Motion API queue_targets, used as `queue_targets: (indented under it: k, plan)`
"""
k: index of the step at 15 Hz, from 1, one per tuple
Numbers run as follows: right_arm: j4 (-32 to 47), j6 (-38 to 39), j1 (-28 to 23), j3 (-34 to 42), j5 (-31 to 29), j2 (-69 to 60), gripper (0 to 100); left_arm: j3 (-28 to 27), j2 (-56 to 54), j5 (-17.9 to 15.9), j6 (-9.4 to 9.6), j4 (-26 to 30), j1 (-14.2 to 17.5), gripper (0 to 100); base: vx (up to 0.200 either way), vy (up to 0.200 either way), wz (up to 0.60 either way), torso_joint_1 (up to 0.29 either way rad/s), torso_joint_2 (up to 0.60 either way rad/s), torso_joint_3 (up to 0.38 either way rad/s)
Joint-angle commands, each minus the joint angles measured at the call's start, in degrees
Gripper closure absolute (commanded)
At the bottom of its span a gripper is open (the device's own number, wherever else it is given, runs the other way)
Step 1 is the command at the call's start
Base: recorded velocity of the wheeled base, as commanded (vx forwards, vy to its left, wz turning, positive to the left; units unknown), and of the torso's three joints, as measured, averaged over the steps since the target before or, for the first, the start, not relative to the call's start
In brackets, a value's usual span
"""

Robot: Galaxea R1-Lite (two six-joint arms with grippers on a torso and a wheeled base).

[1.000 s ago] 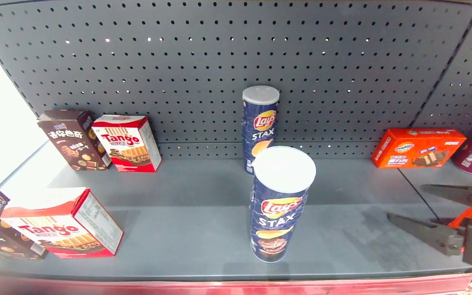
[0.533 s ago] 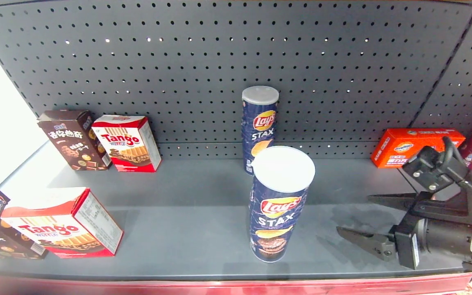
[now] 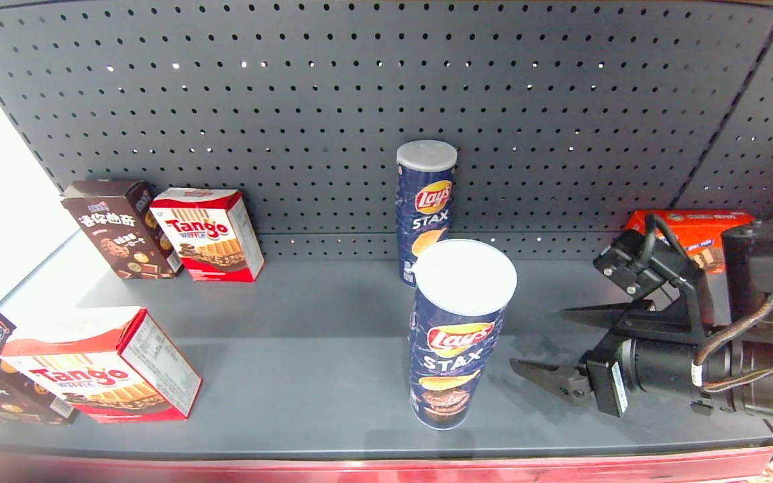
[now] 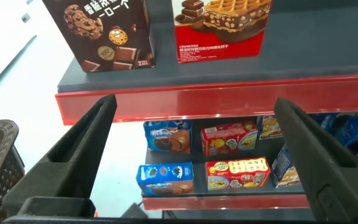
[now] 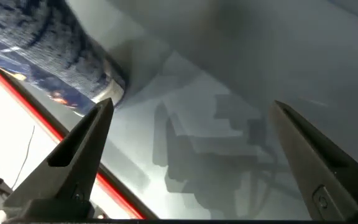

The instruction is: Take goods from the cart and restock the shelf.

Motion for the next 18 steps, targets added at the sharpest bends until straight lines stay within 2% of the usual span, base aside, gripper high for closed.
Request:
queue_targets:
  k: [1,7,10,12,18]
  plan:
    - [0.1,0.0,1.0,-0.2,0.0,0.8,0,0.0,0.1,0.0,-0.01,0.0,0.0,0,0.000,0.000,0.00,0.000,0.00,0.000]
    - [-0.1,0.0,3.3,-2.4,0.0,4.1,0,0.0,0.1,0.1,-0.36,0.0,0.0,0,0.000,0.000,0.00,0.000,0.00,0.000]
    - [-0.1,0.0,3.6,-3.0,0.0,5.2,0,0.0,0.1,0.1,-0.45,0.0,0.0,0,0.000,0.000,0.00,0.000,0.00,0.000]
    - [-0.1,0.0,3.9,-3.1,0.0,5.4,0,0.0,0.1,0.1,-1.24,0.0,0.0,0,0.000,0.000,0.00,0.000,0.00,0.000]
    - [-0.1,0.1,3.5,-2.4,-0.1,3.8,0,-0.1,0.1,0.1,-1.24,0.0,-0.1,0,0.000,0.000,0.00,0.000,0.00,0.000]
